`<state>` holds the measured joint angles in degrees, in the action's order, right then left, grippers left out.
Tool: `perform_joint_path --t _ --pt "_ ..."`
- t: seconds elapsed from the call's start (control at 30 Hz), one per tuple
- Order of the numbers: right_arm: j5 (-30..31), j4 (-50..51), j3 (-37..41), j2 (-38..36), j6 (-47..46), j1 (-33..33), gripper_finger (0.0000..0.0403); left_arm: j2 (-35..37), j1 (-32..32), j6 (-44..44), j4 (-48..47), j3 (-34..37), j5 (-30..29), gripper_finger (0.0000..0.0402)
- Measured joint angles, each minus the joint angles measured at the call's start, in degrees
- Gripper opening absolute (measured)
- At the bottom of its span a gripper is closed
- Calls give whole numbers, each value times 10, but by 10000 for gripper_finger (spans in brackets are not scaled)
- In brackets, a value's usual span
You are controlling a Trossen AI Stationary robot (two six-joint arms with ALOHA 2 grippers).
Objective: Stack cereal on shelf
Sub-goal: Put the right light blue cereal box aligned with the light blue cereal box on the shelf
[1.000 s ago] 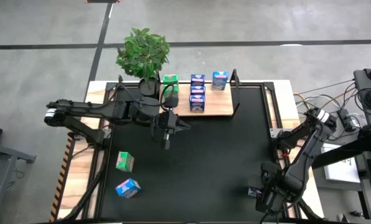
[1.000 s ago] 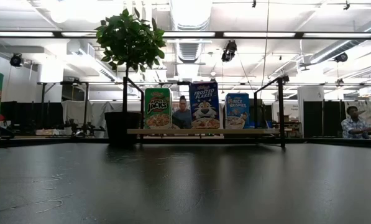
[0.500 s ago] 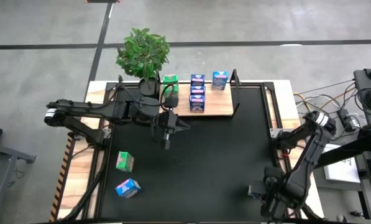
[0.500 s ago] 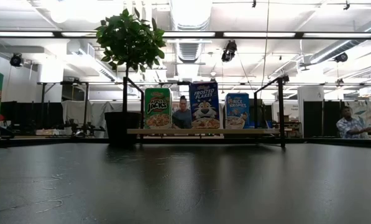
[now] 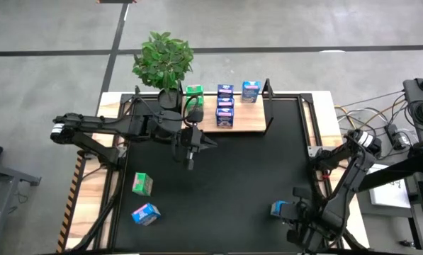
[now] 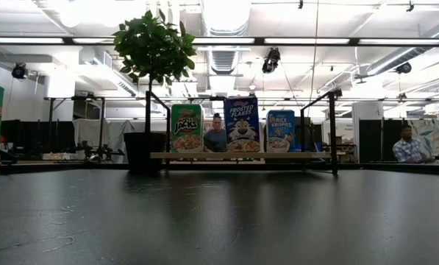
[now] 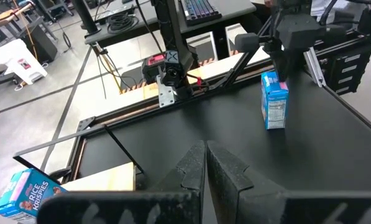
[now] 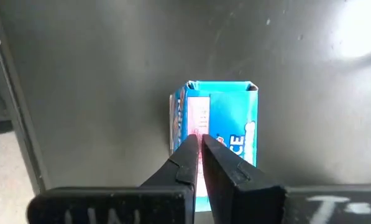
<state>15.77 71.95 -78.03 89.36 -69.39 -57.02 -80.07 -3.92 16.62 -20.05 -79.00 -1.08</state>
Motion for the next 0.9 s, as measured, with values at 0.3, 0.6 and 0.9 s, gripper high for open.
perform_joint_path --t 0.3,0.6,0.9 --pt "81 -3 -3 0 54 -2 12 0 0 9 1 0 0 0" --pt "152 4 -3 -11 -10 -5 56 0 0 3 24 0 0 0" --pt "111 22 -3 -21 -74 -9 198 0 0 2 36 0 0 0"
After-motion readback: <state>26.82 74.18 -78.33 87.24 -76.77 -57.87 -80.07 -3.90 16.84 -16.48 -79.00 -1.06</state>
